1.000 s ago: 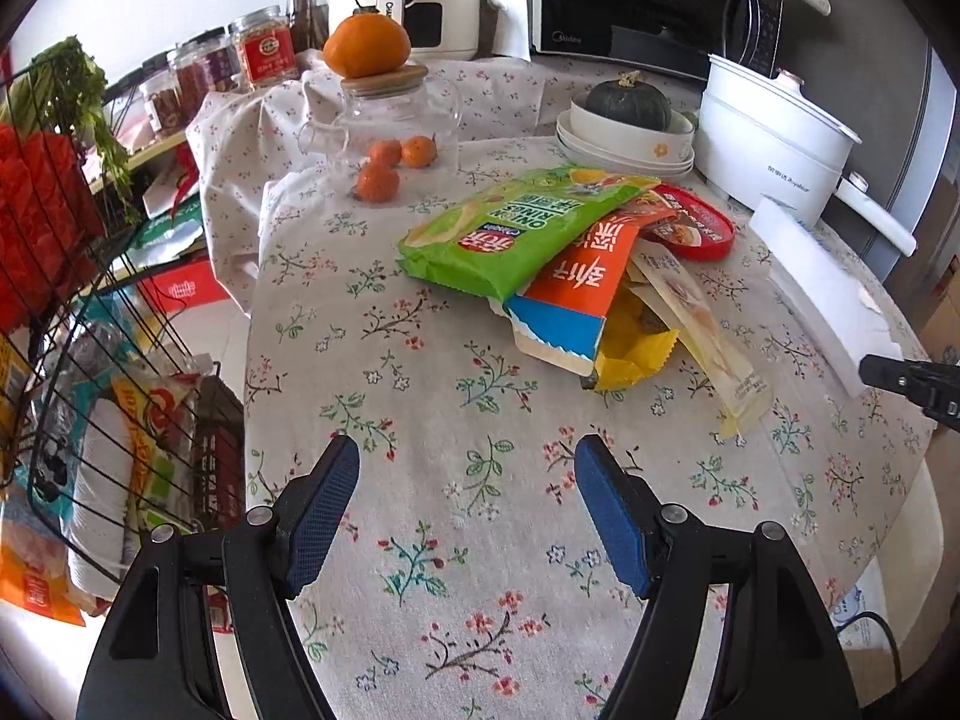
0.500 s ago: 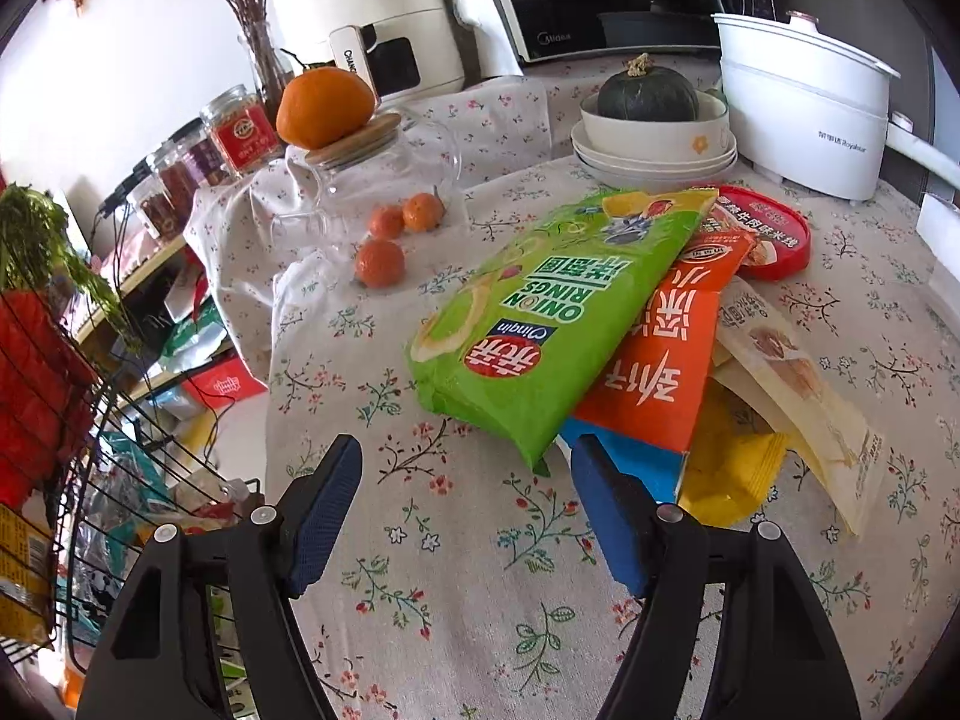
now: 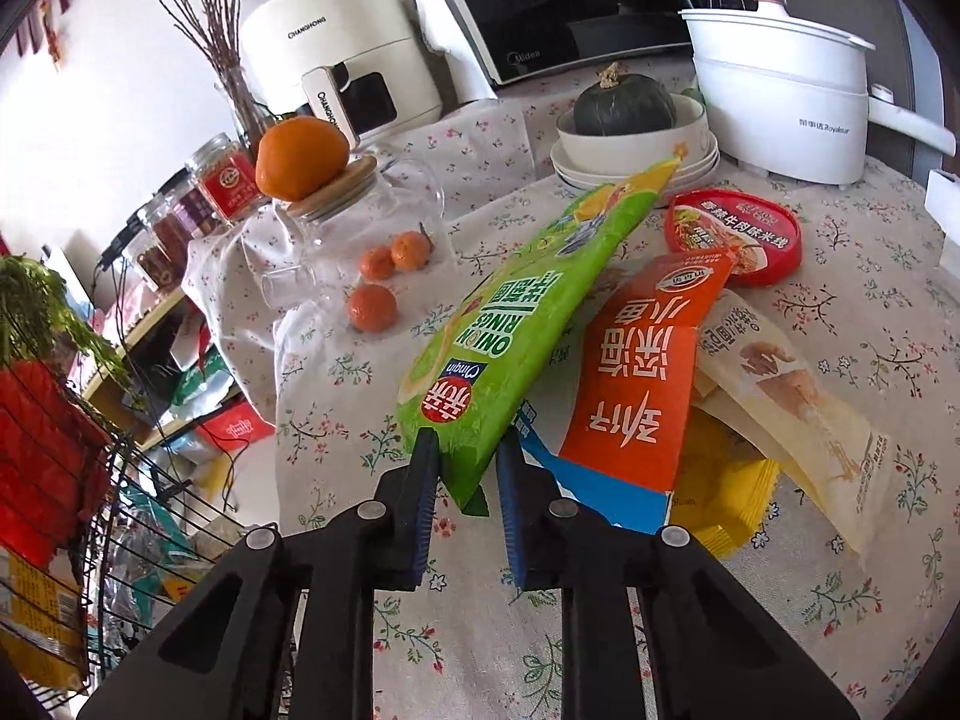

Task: Collect trash
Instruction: 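Grasp the green onion-ring bag with the left tool while the right tool lifts the carton, then carry the green bag into the bin with the left tool while the right tool drops the carton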

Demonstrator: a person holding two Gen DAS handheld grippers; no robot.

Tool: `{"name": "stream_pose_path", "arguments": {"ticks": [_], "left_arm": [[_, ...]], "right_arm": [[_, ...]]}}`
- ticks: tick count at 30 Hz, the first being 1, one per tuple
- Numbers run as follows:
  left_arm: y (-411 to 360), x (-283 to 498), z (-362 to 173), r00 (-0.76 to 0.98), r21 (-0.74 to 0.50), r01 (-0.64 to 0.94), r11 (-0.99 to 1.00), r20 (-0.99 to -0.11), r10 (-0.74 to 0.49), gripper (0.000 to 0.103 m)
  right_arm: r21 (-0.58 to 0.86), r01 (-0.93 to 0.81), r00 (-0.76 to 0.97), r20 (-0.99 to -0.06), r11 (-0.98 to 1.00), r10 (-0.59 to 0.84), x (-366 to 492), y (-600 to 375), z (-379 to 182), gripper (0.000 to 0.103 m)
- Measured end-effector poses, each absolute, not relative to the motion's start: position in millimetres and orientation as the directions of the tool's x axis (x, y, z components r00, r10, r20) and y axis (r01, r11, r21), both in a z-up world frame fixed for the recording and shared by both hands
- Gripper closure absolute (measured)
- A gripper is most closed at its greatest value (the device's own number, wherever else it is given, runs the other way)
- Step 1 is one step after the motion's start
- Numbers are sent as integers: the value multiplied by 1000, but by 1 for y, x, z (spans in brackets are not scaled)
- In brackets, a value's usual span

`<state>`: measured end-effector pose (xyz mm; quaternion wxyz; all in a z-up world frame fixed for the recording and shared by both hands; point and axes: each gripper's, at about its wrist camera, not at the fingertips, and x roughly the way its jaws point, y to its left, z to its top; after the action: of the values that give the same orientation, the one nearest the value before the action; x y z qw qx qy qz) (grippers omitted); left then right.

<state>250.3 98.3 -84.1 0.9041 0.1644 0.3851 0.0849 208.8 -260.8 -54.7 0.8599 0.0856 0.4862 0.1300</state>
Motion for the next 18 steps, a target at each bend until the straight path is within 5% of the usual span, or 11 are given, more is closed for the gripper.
{"name": "stream_pose_path", "arguments": {"ticks": [10,18], "left_arm": [[107,214,-47,704,210,-85,974,-679,207,101],[108,159,-23,713,-46,-116,992,-699,51,102]], "right_arm": [[319,-102,537,-780,942,322,197,-276,-32,102],[324,-94,575,-754,941,317,179,-280,-9,103]]}}
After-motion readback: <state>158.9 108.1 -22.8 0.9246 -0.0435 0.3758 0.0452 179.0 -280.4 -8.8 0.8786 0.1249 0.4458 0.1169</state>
